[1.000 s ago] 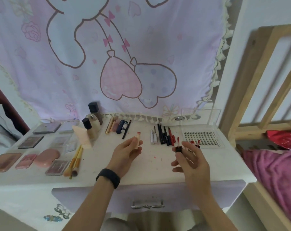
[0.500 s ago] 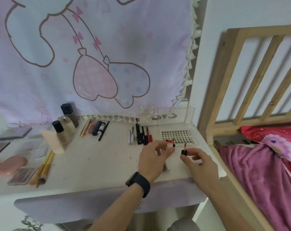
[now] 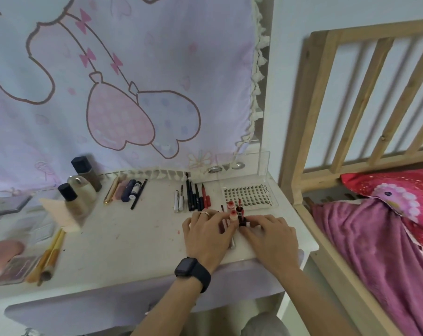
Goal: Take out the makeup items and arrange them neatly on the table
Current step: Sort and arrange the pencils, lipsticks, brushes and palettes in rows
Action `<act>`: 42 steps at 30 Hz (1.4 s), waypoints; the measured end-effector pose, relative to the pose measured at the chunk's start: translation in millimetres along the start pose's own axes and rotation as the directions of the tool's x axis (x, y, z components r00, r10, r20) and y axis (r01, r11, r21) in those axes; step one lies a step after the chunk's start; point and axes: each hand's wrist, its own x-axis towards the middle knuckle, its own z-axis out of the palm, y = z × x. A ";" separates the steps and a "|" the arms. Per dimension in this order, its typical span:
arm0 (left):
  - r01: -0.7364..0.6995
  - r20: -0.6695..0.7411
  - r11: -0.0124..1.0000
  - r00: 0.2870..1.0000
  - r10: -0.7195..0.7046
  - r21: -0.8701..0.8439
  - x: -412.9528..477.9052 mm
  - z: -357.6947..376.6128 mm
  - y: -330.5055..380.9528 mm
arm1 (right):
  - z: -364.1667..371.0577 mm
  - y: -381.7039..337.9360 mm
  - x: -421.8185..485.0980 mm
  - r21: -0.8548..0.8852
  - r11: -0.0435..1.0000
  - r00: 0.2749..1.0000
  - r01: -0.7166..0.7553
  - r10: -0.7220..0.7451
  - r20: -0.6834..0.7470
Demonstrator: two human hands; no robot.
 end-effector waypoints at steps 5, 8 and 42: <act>-0.006 0.028 1.000 1.000 0.006 0.001 2.0 -1.3 0.2 | 1.7 -1.1 0.6 -0.044 0.999 1.000 -0.024 0.024 -0.006; 0.000 0.046 1.000 0.999 0.000 0.018 3.2 -0.9 0.7 | 1.6 -2.6 0.6 -0.050 0.998 1.000 -0.030 0.029 -0.006; 0.244 0.098 0.944 0.958 -0.270 0.224 16.7 -105.2 -159.3 | 64.8 -124.4 -48.4 -0.004 0.890 0.881 0.456 -0.451 0.142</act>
